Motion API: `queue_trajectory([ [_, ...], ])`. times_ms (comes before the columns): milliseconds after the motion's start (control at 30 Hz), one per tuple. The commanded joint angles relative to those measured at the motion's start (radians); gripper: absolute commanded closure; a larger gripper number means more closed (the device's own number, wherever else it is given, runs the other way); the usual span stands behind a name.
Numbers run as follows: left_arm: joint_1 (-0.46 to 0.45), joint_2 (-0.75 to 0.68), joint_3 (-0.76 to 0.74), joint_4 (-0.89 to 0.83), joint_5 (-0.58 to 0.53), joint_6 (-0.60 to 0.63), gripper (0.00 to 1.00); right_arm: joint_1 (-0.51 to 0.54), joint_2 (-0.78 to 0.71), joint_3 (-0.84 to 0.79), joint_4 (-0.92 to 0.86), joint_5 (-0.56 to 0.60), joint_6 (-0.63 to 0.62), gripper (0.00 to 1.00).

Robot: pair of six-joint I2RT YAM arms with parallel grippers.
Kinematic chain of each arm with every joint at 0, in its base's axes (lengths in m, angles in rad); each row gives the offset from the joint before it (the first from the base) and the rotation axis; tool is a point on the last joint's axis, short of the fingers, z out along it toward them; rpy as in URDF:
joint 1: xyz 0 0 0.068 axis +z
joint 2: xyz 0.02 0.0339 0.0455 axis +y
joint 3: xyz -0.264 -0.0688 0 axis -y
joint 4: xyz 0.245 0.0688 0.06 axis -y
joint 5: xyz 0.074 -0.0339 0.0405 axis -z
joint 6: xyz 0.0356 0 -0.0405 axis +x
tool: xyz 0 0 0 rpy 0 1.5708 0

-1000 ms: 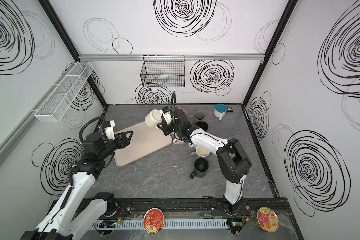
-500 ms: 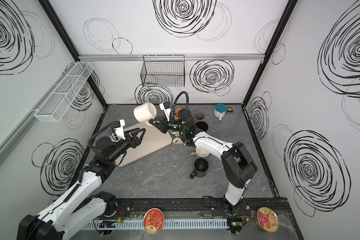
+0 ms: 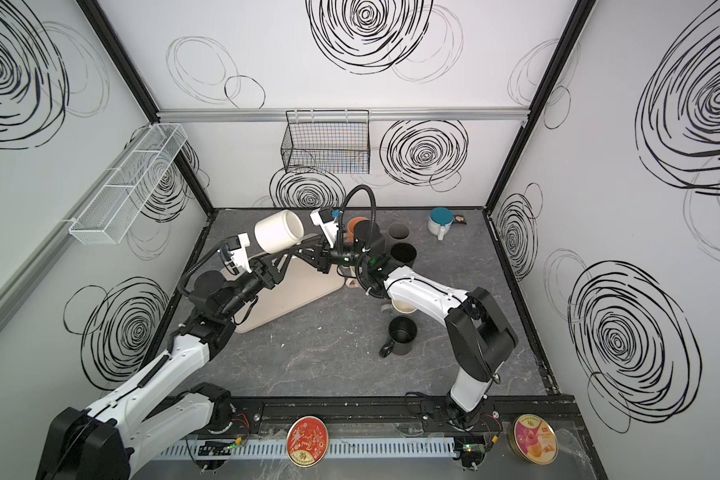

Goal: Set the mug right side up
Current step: 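Grasp the lifted mug's rim with the left gripper and turn it upright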

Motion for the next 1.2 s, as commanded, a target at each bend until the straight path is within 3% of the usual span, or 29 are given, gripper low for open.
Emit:
queue_trajectory([
  [0,0.010,0.020,-0.011,0.162,0.033,-0.035,0.39,0.013,-0.033,0.028,0.181,-0.060,0.053,1.00],
  [133,0.025,0.053,-0.034,0.355,0.098,-0.099,0.50,0.013,-0.006,0.048,0.256,-0.099,0.143,1.00],
  [400,0.051,0.177,-0.043,0.846,0.224,-0.343,0.81,0.004,0.031,0.074,0.310,-0.130,0.249,1.00],
  [500,0.061,0.207,-0.036,0.940,0.248,-0.399,0.97,-0.008,0.041,0.069,0.342,-0.125,0.291,1.00],
  [600,0.071,0.207,-0.039,0.955,0.257,-0.404,1.00,-0.019,0.044,0.065,0.343,-0.114,0.306,0.93],
  [700,0.082,0.185,-0.035,0.904,0.268,-0.375,1.00,-0.031,0.037,0.067,0.273,-0.103,0.282,0.73],
  [800,0.091,0.149,-0.031,0.821,0.272,-0.324,1.00,-0.044,0.020,0.062,0.193,-0.095,0.244,0.59],
  [1033,0.094,0.042,0.005,0.487,0.276,-0.116,1.00,-0.070,-0.057,0.055,-0.060,-0.062,0.077,0.49],
  [1167,0.056,-0.018,0.072,0.116,0.241,0.136,1.00,-0.090,-0.123,0.034,-0.216,-0.010,-0.034,0.47],
])
